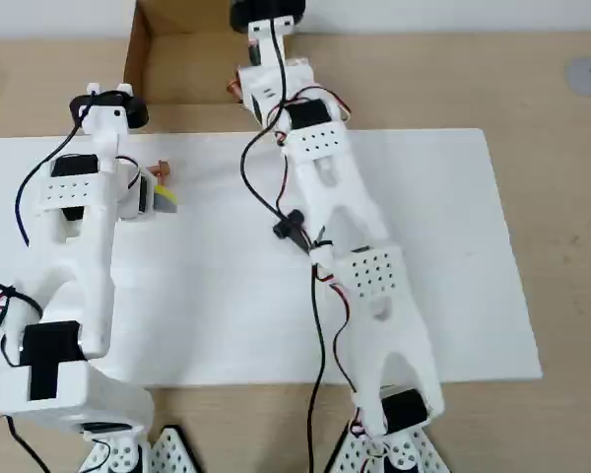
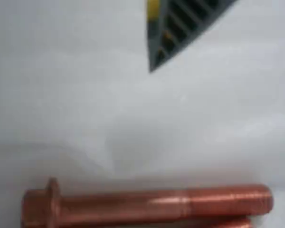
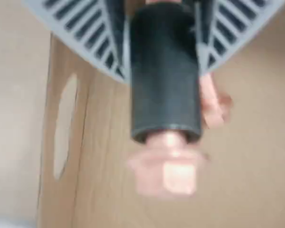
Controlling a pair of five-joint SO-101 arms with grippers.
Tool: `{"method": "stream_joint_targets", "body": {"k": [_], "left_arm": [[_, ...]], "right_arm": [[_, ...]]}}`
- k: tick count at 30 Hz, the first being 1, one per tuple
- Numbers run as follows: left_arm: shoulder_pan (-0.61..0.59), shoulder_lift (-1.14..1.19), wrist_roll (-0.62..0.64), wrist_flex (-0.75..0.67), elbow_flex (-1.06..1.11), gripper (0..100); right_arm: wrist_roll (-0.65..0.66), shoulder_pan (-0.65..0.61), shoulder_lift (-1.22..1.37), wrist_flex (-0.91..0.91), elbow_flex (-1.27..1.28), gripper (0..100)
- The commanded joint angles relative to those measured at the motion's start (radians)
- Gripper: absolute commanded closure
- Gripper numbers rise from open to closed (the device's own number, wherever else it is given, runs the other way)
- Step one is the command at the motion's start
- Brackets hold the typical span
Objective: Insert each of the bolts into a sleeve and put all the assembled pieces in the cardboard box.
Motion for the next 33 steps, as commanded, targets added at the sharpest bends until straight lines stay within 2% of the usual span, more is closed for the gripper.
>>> {"method": "stream_joint_targets", "body": {"k": [1, 6, 13, 20, 24, 28, 33], "left_arm": [[0.014, -0.015, 0.002, 0.031, -0.051, 69], [0.064, -0.079, 0.0, 0.068, -0.041, 69], [0.153, -0.24, 0.003, 0.068, 0.04, 73], [0.12, -0.308, 0.008, 0.061, 0.133, 73], [0.061, -0.34, 0.057, 0.063, 0.135, 73], [0.054, -0.346, 0.089, 0.072, 0.143, 73], [0.057, -0.364, 0.11, 0.147, 0.137, 73]], "right_arm": [[-0.003, 0.027, 0.004, -0.057, -0.076, 97.0], [-0.006, 0.031, 0.025, -0.061, -0.076, 83.6], [-0.006, 0.033, 0.027, 0.009, -0.145, 83.2], [-0.008, 0.042, 0.025, 0.16, -0.24, 83.2], [-0.008, 0.036, 0.024, 0.384, -0.383, 83.2], [-0.008, 0.004, 0.001, 0.718, -0.605, 83.2], [0.029, -0.007, -0.272, 1.105, -0.579, 83.2]]}}
